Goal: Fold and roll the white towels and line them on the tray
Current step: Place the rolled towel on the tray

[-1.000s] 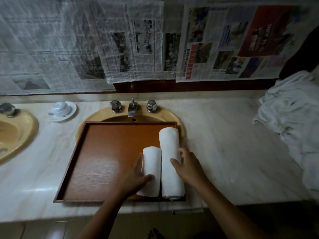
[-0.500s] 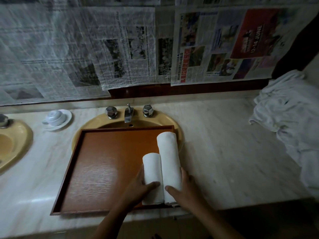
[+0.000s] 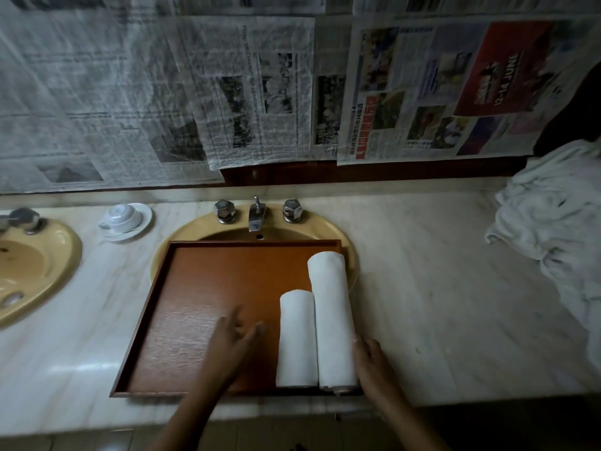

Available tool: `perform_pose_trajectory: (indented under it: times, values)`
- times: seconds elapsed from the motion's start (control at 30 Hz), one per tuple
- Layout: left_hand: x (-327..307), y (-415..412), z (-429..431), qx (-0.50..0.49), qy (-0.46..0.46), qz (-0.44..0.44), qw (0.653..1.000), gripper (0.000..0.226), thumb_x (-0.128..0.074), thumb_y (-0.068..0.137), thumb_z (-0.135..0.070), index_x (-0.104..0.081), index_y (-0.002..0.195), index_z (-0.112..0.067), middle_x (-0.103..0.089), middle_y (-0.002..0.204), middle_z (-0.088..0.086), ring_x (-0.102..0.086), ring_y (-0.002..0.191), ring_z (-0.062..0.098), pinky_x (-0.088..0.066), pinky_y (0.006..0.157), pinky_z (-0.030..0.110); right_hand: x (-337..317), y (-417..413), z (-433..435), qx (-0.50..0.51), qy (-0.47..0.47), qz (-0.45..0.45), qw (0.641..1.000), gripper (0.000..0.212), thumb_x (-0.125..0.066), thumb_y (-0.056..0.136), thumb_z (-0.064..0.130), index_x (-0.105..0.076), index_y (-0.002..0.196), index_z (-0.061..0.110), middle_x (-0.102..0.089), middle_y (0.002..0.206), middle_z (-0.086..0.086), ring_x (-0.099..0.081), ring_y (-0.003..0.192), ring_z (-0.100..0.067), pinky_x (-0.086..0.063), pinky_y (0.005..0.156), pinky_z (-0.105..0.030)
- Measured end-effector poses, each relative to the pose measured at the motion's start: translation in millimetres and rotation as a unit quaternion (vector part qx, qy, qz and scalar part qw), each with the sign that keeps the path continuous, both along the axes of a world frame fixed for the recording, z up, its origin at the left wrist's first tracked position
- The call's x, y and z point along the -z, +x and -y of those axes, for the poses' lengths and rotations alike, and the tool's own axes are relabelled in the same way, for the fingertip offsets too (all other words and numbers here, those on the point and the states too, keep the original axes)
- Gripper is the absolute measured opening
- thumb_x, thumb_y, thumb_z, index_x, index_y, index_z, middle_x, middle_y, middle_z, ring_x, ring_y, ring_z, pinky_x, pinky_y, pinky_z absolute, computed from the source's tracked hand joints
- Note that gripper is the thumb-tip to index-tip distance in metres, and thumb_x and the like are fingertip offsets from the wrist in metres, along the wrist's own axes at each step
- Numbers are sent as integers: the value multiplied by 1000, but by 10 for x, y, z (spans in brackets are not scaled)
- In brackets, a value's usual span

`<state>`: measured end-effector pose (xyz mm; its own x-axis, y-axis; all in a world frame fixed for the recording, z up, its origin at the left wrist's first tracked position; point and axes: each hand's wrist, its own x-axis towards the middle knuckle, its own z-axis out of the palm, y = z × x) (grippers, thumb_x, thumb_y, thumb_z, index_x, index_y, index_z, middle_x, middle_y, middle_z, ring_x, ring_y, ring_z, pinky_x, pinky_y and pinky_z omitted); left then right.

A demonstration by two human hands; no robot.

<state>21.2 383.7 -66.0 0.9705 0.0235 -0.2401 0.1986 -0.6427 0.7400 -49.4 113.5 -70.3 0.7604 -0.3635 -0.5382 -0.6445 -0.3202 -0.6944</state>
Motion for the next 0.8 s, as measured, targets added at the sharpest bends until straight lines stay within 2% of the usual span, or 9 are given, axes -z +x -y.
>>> perform_pose_trajectory:
  times: [0.1,0.17,0.23,0.33,0.4,0.47,0.57,0.67,0.8]
  values:
    - [-2,64,-621,-119,108,43,986,66,-62,86,-54,-53,142,-20,-54,131,19,-56,114,35,-50,91,47,61,-16,-13,4,26,-19,999,54,-34,106,55,-47,148,23,-51,149,-8,-53,130,-28,-41,110,-43]
    - [47,55,-990,-199,187,11,962,65,-62,86,-50,-54,140,-14,-51,134,27,-50,122,47,-43,98,58,92,-20,-32,13,31,-25,999,62,-32,104,61,-45,150,22,-48,153,-7,-50,134,-28,-38,114,-45]
    - [132,1,-1275,-258,222,-38,939,62,-63,86,-43,-55,137,-9,-52,133,31,-50,120,51,-41,100,61,107,-8,-58,31,49,-21,998,64,-33,102,64,-47,149,23,-49,152,-7,-51,131,-28,-39,113,-46]
    - [299,-117,-1472,-285,185,-92,936,41,-66,91,-37,-58,115,-5,-59,116,31,-57,105,50,-48,93,60,101,52,-98,54,72,-10,996,61,-36,102,63,-53,143,22,-55,146,-8,-57,120,-27,-44,109,-48]
    - [324,-158,-1468,-291,146,-78,942,39,-59,89,-43,-56,96,-5,-62,99,27,-59,90,46,-50,82,53,86,124,-98,53,67,-12,996,60,-38,102,61,-56,140,19,-59,141,-10,-59,117,-29,-47,106,-48]
    - [270,-139,-1430,-293,117,-47,948,42,-52,85,-47,-55,86,-5,-60,86,23,-56,78,40,-46,72,45,49,247,-80,53,69,-10,996,61,-40,102,61,-55,141,16,-59,140,-12,-60,118,-30,-47,105,-47]
    - [216,-80,-1370,-271,87,-26,958,31,-56,95,-35,-56,88,-4,-61,83,18,-55,73,36,-41,65,42,-40,503,-57,54,67,10,996,65,-47,101,58,-49,147,11,-56,143,-13,-58,122,-32,-48,99,-40]
    - [198,-38,-1314,-258,82,-15,962,26,-58,99,-28,-56,90,-4,-62,85,16,-54,73,34,-40,65,42,-119,725,-50,28,22,27,999,60,-48,104,48,-47,146,5,-54,145,-16,-56,125,-32,-43,80,-29]
    - [167,-43,-1236,-250,113,-39,961,32,-59,86,-36,-56,94,-5,-62,87,17,-59,80,39,-50,73,49,-189,790,-14,0,-12,31,999,56,-48,105,44,-47,145,5,-56,143,-15,-58,120,-30,-40,77,-26]
